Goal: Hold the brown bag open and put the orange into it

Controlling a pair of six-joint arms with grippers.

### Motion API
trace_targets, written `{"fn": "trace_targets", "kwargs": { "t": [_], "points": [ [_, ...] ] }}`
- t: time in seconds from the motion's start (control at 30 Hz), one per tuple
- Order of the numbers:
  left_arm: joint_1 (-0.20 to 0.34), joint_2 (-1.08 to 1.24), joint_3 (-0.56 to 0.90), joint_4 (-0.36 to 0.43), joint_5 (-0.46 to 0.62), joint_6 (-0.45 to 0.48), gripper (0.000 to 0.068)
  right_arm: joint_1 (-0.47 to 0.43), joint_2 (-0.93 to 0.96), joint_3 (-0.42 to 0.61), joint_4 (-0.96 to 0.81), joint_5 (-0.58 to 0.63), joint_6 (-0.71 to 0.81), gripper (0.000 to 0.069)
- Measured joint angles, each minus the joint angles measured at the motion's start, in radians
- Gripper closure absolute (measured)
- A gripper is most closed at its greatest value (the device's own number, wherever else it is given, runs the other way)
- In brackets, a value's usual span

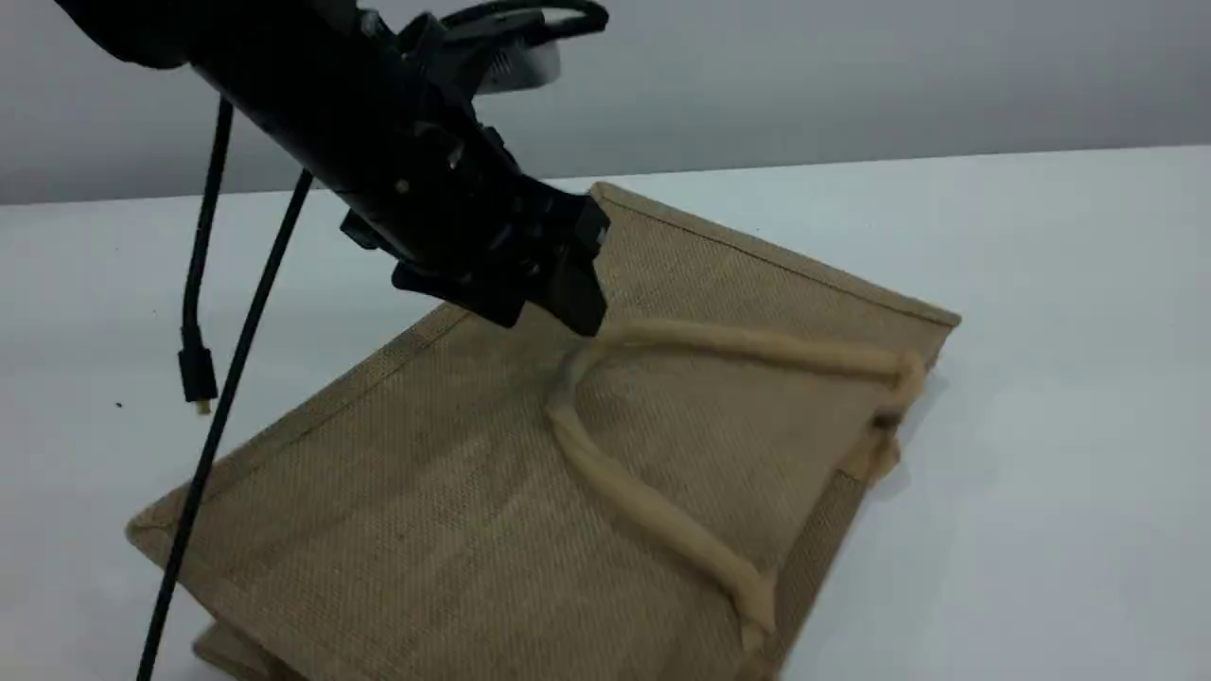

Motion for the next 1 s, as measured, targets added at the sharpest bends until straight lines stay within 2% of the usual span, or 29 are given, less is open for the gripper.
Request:
{"fn": "trace_targets", "kwargs": {
  "t": [0.1, 0.23, 0.33, 0.57, 0.73, 0.9, 1.0],
  "points": [
    [0.000, -0.029, 0.000, -0.037, 0.016, 0.000, 0.0164, 0.000, -0.033, 0.000, -0.015, 0.034, 0.000, 0.0177],
    [0.000, -0.091, 0.000, -0.019, 0.065, 0.000, 0.0160, 0.000, -0.085, 0.029, -0.020, 0.044, 0.000, 0.0177],
    [0.000, -0.158, 0.000, 0.006, 0.128, 0.013, 0.0160, 0.000, -0.140, 0.081, -0.018, 0.069, 0.000, 0.0177],
    [-0.004, -0.341, 0.000, 0.002, 0.344, 0.014, 0.0160, 0.000, -0.305, 0.203, 0.026, 0.061, 0.009, 0.0177],
    [-0.057, -0.477, 0.001, 0.004, 0.482, -0.010, 0.0160, 0.000, -0.449, 0.270, 0.061, 0.044, -0.007, 0.0178],
    [-0.146, -0.604, 0.001, 0.007, 0.509, -0.067, 0.0160, 0.000, -0.602, 0.354, 0.082, 0.041, 0.001, 0.0178],
    [-0.194, -0.678, 0.001, 0.011, 0.530, -0.111, 0.0160, 0.000, -0.696, 0.412, 0.120, -0.008, 0.001, 0.0178]
  ]
}}
